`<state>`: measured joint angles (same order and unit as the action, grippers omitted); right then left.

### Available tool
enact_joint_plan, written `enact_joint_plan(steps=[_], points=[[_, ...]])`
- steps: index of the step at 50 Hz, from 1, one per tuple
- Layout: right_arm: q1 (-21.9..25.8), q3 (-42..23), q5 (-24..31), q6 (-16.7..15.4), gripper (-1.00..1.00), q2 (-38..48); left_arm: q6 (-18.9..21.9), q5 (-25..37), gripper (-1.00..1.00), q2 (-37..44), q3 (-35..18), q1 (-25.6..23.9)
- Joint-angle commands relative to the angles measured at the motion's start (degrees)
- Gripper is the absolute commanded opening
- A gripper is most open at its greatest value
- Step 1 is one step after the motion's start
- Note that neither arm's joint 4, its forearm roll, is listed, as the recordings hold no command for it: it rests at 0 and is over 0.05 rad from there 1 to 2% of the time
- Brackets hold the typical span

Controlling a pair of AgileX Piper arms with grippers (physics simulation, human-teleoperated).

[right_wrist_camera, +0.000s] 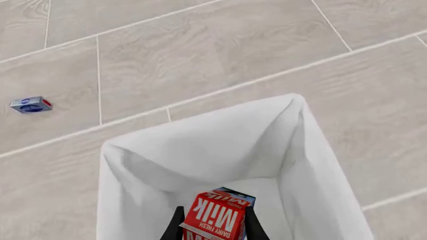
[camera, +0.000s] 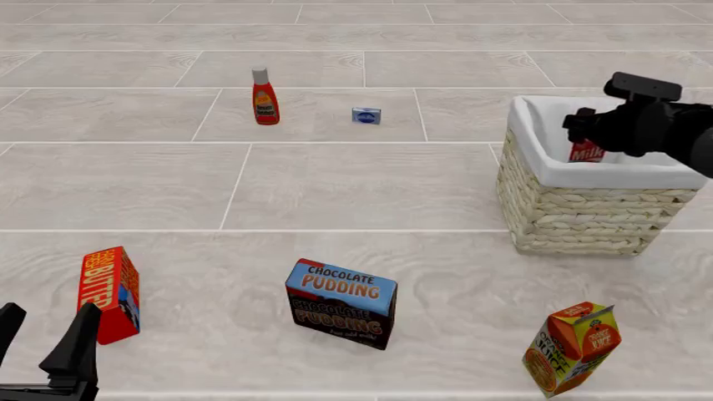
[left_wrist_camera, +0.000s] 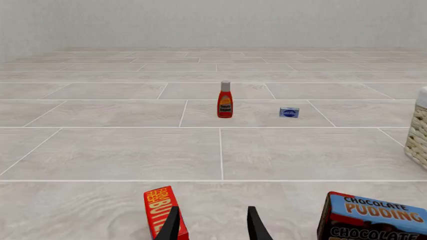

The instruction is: Pick the milk and place it in the basket.

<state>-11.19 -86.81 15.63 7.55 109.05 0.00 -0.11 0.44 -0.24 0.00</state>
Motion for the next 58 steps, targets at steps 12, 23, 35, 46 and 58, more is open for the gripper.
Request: enact_joint_plan(steps=[12, 23, 35, 46, 58], points=[[-0.2, -1.1, 0.1, 0.5, 1.0, -1.2, 0.0, 0.0, 1.0, 0.0, 0.0, 0.0], [0.4, -0.8, 0.6, 0.7, 1.0, -2.9, 0.0, 0.0, 1.0, 0.0, 0.0, 0.0], [0.7, 1.5, 0.5, 0.0, 1.0, -7.4, 0.0, 0.0, 1.0, 0.0, 0.0, 0.0], [1.3, 4.9, -0.2, -0.5, 1.0, -12.9, 0.0, 0.0, 1.0, 0.0, 0.0, 0.0], [1.9, 8.0, -0.7, -0.8, 1.0, -17.4, 0.0, 0.0, 1.0, 0.0, 0.0, 0.0]])
